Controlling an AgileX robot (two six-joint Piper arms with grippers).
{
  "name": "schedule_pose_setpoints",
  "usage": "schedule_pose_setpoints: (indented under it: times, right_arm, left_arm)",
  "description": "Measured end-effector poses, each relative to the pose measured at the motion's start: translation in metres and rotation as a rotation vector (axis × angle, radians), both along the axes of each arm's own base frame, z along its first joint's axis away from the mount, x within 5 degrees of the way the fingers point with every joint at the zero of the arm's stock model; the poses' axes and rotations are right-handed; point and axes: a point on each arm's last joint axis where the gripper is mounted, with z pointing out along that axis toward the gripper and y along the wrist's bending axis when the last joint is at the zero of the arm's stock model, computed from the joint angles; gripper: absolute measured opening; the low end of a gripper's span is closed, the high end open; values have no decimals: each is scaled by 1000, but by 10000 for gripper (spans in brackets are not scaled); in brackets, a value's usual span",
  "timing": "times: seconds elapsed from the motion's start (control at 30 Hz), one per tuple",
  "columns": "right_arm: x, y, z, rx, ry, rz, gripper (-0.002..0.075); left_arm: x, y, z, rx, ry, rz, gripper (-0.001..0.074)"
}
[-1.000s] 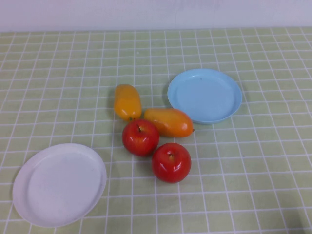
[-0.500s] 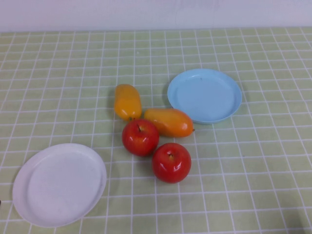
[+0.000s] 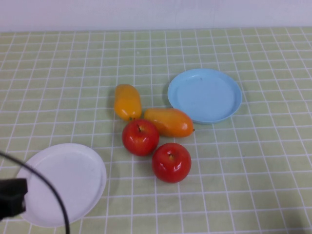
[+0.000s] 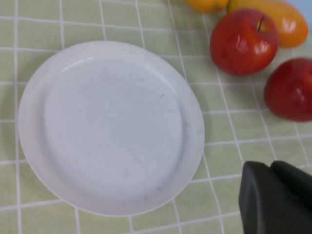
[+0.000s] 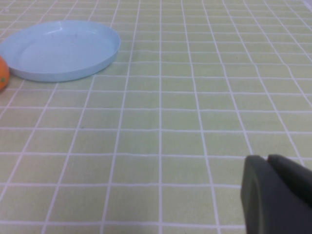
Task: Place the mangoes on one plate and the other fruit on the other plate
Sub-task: Put one type of fruit in the left plate
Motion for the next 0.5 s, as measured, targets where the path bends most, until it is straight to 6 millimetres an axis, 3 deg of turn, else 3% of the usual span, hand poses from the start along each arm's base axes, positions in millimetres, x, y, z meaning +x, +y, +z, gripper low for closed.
schedule_pose_setpoints:
  times: [0.3, 0.5]
  right_arm:
    - [0, 0, 0, 0, 0, 0, -17]
    - [0, 0, 0, 0, 0, 0, -17]
  left_arm:
    - [82, -14, 19, 110, 150, -204, 0]
    - [117, -55, 21, 246, 189, -394, 0]
